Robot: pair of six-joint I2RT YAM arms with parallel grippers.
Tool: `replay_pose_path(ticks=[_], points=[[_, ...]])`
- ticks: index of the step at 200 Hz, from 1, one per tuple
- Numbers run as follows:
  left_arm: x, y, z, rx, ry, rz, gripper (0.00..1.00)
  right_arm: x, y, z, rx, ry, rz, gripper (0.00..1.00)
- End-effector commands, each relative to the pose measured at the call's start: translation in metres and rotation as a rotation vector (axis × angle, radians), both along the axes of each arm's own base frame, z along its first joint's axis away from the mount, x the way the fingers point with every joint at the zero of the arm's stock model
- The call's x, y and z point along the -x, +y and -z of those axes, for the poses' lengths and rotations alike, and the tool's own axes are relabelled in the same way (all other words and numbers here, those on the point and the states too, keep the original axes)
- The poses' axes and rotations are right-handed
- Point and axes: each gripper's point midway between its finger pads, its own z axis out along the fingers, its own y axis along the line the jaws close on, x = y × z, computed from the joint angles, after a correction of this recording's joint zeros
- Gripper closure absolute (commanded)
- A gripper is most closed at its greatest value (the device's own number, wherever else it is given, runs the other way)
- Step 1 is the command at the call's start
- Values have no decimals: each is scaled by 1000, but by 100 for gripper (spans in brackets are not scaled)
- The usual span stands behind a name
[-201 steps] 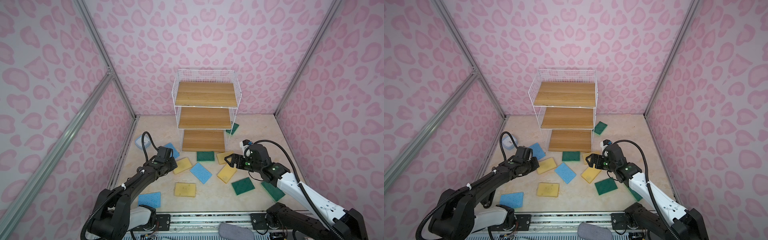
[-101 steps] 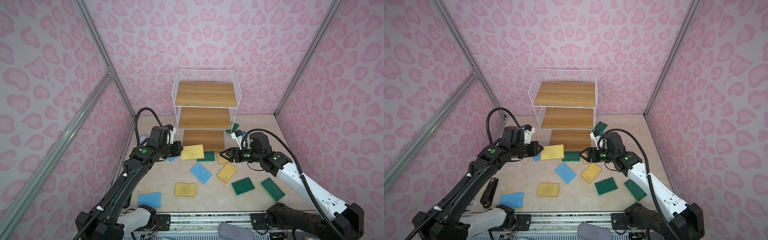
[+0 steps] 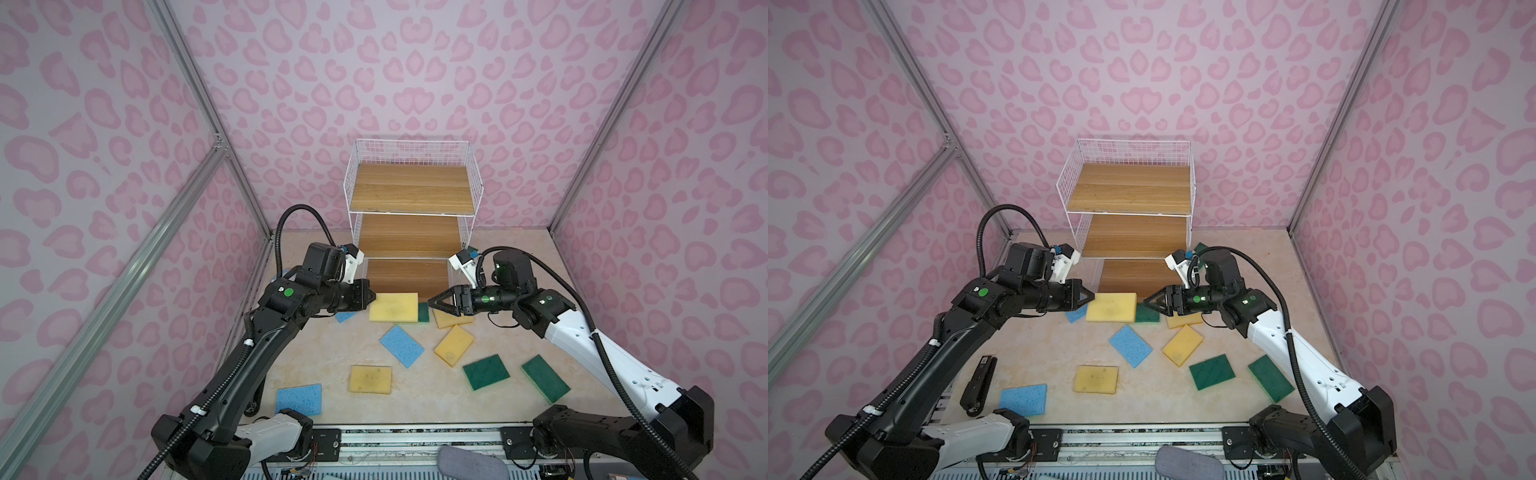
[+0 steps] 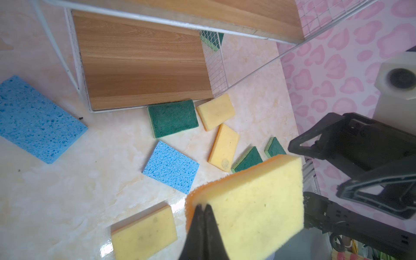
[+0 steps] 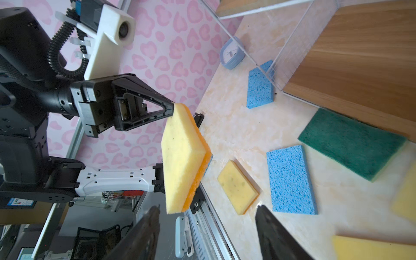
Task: Arrange cleaning sponges on a shelf
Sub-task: Place the cleaning sponge at the shelf.
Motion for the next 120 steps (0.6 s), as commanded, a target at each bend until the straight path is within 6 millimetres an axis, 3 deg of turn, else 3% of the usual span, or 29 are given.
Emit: replay_pose_path(ticks=[1, 47, 120], points=[[-2, -8, -13, 24, -16, 28, 96, 2, 9, -17, -68, -14, -39, 31], [-6, -18, -19, 38, -25, 62, 96, -5, 18, -22, -91, -13, -36, 33], [7, -17, -27, 42, -47, 106, 96, -18, 27, -25, -109, -2, -13, 46]])
